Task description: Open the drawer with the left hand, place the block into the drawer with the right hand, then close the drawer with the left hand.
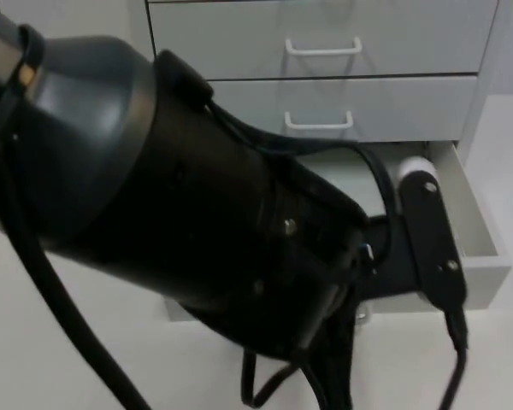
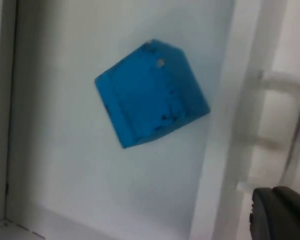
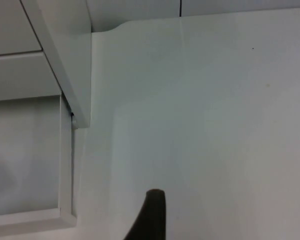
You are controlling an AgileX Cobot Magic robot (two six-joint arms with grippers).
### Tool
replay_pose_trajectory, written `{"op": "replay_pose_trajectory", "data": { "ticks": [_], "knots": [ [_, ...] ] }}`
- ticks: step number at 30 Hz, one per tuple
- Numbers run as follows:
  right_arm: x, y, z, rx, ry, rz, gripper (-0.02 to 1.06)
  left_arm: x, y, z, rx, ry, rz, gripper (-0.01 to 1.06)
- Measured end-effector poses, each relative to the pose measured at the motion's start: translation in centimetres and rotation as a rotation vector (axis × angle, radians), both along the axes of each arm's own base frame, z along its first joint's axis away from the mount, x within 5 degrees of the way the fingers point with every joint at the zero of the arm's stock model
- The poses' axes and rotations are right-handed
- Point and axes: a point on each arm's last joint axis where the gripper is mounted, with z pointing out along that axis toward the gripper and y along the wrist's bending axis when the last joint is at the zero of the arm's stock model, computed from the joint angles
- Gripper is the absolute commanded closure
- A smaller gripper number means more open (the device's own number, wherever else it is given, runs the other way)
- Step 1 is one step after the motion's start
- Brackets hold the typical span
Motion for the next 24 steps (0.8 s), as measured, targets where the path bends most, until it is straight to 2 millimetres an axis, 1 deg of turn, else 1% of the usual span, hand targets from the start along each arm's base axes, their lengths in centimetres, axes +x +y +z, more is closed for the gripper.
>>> {"op": "replay_pose_trajectory", "data": {
  "ticks": [5,10,13,14,19,24],
  "knots": [
    [0.0,0.0,0.0,0.0,0.0,0.0,0.27,-0.5,-0.4,-0.1,-0.004,0.004,-0.018,1.05],
    [0.0,0.0,0.0,0.0,0.0,0.0,0.27,-0.5,-0.4,-0.4,-0.003,0.011,-0.01,1.05],
    [0.0,0.0,0.0,0.0,0.0,0.0,0.27,-0.5,-0.6,-1.4,0.012,0.023,-0.022,1.05],
    [0.0,0.0,0.0,0.0,0.0,0.0,0.27,-0.5,-0.6,-1.4,0.012,0.023,-0.022,1.05],
    [0.0,0.0,0.0,0.0,0.0,0.0,0.27,-0.2,-0.7,-3.5,0.05,-0.008,-0.036,1.05],
    [0.0,0.0,0.0,0.002,0.0,-0.001,0.27,0.3,-0.8,-4.4,0.056,-0.07,-0.028,1.05]
  ]
}}
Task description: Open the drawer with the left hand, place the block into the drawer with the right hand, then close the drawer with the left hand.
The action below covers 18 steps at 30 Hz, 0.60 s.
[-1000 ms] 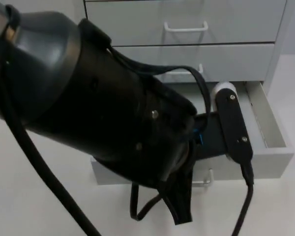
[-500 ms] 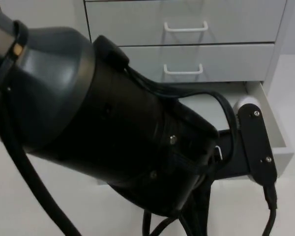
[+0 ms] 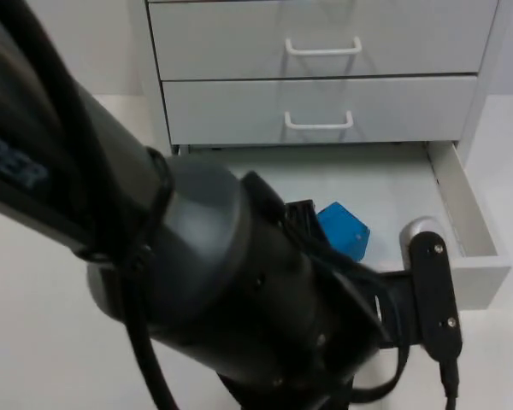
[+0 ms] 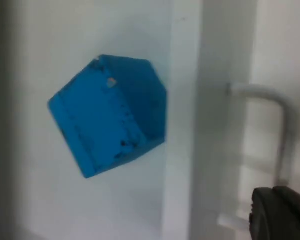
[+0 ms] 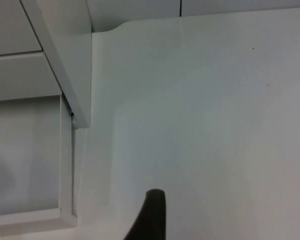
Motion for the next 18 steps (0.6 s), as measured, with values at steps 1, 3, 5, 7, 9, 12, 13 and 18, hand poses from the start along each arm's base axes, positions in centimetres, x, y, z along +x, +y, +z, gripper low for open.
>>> {"op": "replay_pose_trajectory", "data": {
  "ticks": [1,3,5,7,9,12,13,18],
  "knots": [
    [0.0,0.0,0.0,0.002,0.0,-0.001,0.27,0.1,-0.1,-0.1,-0.005,-0.015,-0.002,1.05],
    [0.0,0.0,0.0,0.002,0.0,-0.001,0.27,0.2,-0.1,-0.2,-0.006,-0.029,-0.011,1.05],
    [0.0,0.0,0.0,0.002,0.0,-0.001,0.27,0.3,-0.4,-0.6,-0.019,-0.048,-0.029,1.05],
    [0.0,0.0,0.0,0.002,0.0,-0.001,0.27,0.4,-0.5,-0.7,-0.018,-0.06,-0.04,1.05],
    [0.0,0.0,0.0,0.007,0.0,-0.005,0.27,0.6,-0.5,-1.2,-0.017,-0.08,-0.028,1.05],
    [0.0,0.0,0.0,0.009,-0.001,-0.006,0.27,0.9,-0.6,-1.5,-0.016,-0.091,-0.014,1.05],
    [0.0,0.0,0.0,0.013,-0.002,-0.005,0.27,1.4,-0.5,-1.8,-0.023,-0.081,0.004,1.05],
    [0.0,0.1,0.0,0.018,-0.003,-0.005,0.27,3.5,0.1,-2.0,-0.047,-0.071,0.066,1.05]
  ]
}}
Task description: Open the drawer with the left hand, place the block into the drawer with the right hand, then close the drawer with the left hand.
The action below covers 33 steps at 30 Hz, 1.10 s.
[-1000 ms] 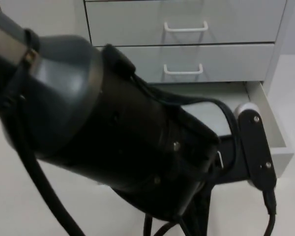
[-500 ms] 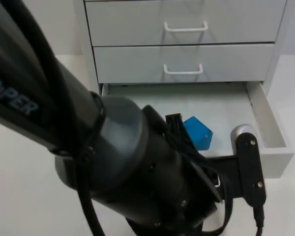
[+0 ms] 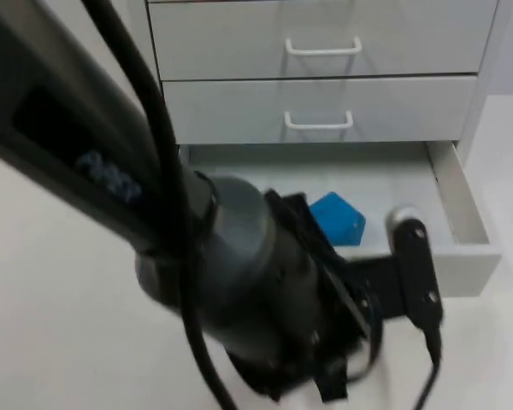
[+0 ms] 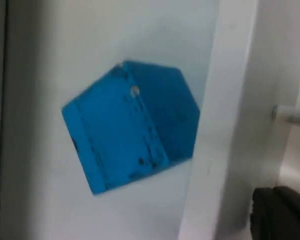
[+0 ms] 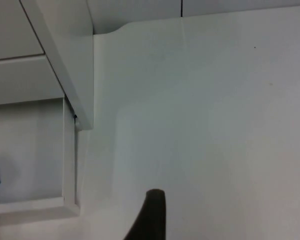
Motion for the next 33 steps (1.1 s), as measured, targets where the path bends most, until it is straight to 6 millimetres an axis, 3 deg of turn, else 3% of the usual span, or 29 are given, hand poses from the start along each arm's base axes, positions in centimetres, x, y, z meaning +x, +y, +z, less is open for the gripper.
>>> {"op": "replay_pose_trajectory", "data": {
  "ticks": [12,24,33],
  "knots": [
    [0.0,0.1,0.0,0.017,-0.004,0.0,0.27,6.4,1.2,1.8,-0.106,-0.037,0.126,1.05],
    [0.0,0.1,0.0,0.019,-0.004,-0.001,0.27,11.5,1.4,1.4,-0.151,-0.089,0.193,1.05],
    [0.2,0.1,-1.5,0.051,0.016,-0.007,0.27,12.3,1.4,1.3,-0.148,-0.117,0.209,1.05]
  ]
}}
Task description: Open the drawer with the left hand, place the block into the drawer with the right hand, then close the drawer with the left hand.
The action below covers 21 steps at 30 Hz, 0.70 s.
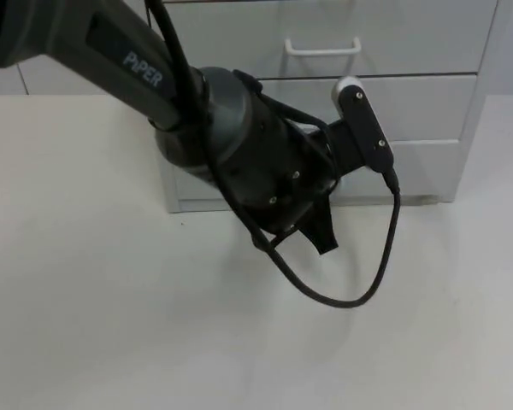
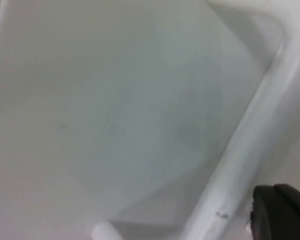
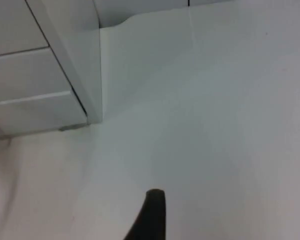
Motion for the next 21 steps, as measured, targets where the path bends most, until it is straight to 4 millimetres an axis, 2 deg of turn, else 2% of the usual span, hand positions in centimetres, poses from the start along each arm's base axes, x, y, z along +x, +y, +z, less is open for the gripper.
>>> {"op": "replay_pose_trajectory", "data": {
  "ticks": [5,7,10,11,16,17,18,21],
  "knots": [
    [0.0,0.0,0.0,-0.002,-0.005,-0.001,0.27,-1.4,0.3,0.1,0.072,-0.053,0.058,1.05],
    [0.0,0.0,0.0,-0.011,-0.007,0.004,0.27,-2.6,0.7,0.0,0.094,-0.025,0.096,1.05],
    [0.1,0.0,0.0,-0.017,-0.011,0.007,0.27,-5.8,-0.2,1.2,0.095,0.012,0.071,1.05],
    [0.1,0.0,0.0,-0.017,-0.011,0.007,0.27,-5.8,-0.2,1.2,0.095,0.012,0.071,1.05],
    [0.1,-0.1,0.1,-0.021,-0.018,0.006,0.27,-11.7,-0.9,4.2,0.08,0.09,0.004,1.05],
    [0.1,-0.1,0.1,-0.021,-0.018,0.006,0.27,-11.7,-0.9,4.2,0.08,0.09,0.004,1.05],
    [0.1,-0.1,0.1,-0.021,-0.018,0.006,0.27,-12.6,-0.8,4.7,0.076,0.124,-0.001,1.05],
    [0.1,-0.1,0.1,-0.022,-0.021,0.006,0.27,-14.5,-0.1,7.0,0.037,0.238,-0.003,1.05]
  ]
}}
